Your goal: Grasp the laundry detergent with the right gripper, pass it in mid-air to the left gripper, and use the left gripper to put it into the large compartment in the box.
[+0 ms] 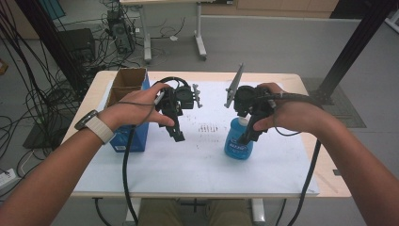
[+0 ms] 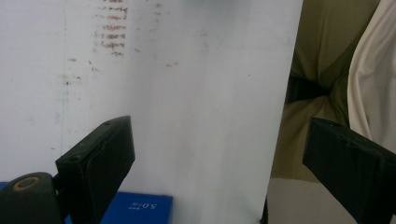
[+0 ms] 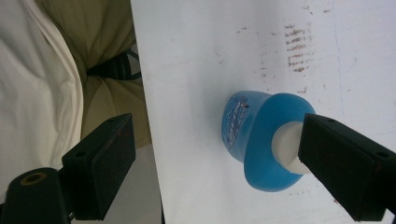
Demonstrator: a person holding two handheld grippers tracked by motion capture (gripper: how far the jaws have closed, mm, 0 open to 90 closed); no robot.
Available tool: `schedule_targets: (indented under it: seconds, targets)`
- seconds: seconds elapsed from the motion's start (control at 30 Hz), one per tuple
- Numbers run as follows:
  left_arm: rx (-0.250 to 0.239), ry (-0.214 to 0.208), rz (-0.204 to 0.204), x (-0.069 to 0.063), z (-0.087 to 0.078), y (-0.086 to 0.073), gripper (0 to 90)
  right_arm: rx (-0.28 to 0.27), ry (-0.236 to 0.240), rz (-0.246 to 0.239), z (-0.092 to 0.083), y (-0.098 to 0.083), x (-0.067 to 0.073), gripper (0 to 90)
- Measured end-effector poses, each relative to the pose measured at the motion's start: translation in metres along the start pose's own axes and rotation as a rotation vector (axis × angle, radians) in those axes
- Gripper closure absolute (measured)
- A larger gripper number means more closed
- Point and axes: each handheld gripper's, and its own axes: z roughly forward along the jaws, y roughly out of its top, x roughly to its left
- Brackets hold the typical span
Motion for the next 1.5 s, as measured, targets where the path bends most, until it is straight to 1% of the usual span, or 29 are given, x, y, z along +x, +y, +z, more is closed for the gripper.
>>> schedule_targets:
  seconds: [0.07, 0.1, 0.23, 0.43, 0.57, 0.67, 0.83, 0.87, 0.9, 0.93, 1.0, 1.03, 1.27, 1.5]
  targets:
    - [0.001, 0.0, 0.001, 0.0, 0.0, 0.0, 9.5, 0.001, -0.003, 0.004, -0.001, 0.0, 0.0, 10.6]
    - [0.001, 0.001, -0.001, 0.0, 0.0, 0.0, 9.5, -0.001, -0.009, -0.003, -0.001, 0.0, -0.001, 10.3]
    - [0.003, -0.002, -0.007, 0.0, 0.0, 0.0, 9.3, -0.006, -0.015, 0.006, -0.002, -0.002, -0.001, 9.1]
    - [0.01, -0.002, -0.004, -0.001, 0.0, 0.002, 9.3, -0.016, -0.017, 0.009, -0.005, -0.003, -0.001, 8.7]
    - [0.01, 0.001, -0.005, -0.001, 0.0, 0.001, 9.2, -0.011, -0.017, 0.009, -0.006, -0.003, -0.001, 8.5]
    - [0.007, 0.003, -0.013, -0.001, 0.0, 0.0, 9.2, -0.021, -0.016, 0.012, -0.007, -0.004, -0.001, 8.1]
    - [0.011, 0.006, -0.012, -0.001, -0.001, -0.001, 9.3, -0.016, -0.013, 0.012, -0.008, -0.003, 0.0, 8.0]
    - [0.015, 0.008, -0.007, -0.001, -0.001, -0.001, 9.3, -0.012, -0.014, 0.01, -0.009, -0.003, -0.001, 8.0]
    - [0.016, 0.009, -0.008, -0.001, -0.002, -0.001, 9.3, -0.019, -0.016, 0.009, -0.01, -0.004, -0.001, 7.9]
    - [0.015, 0.005, -0.018, -0.001, -0.002, -0.001, 9.2, -0.021, -0.017, 0.01, -0.011, -0.004, -0.001, 7.7]
    - [0.016, 0.005, -0.019, -0.001, -0.002, -0.001, 9.2, -0.018, -0.018, 0.014, -0.012, -0.004, 0.0, 7.6]
    - [0.016, 0.007, -0.02, -0.001, -0.001, -0.001, 9.3, -0.026, -0.021, 0.015, -0.013, -0.005, 0.0, 7.5]
    - [0.025, 0.006, -0.018, -0.002, -0.001, 0.0, 9.3, -0.025, -0.028, 0.019, -0.016, -0.007, 0.0, 7.2]
    - [0.023, 0.006, -0.021, -0.001, 0.0, -0.001, 9.4, -0.031, -0.033, 0.027, -0.02, -0.009, -0.001, 7.2]
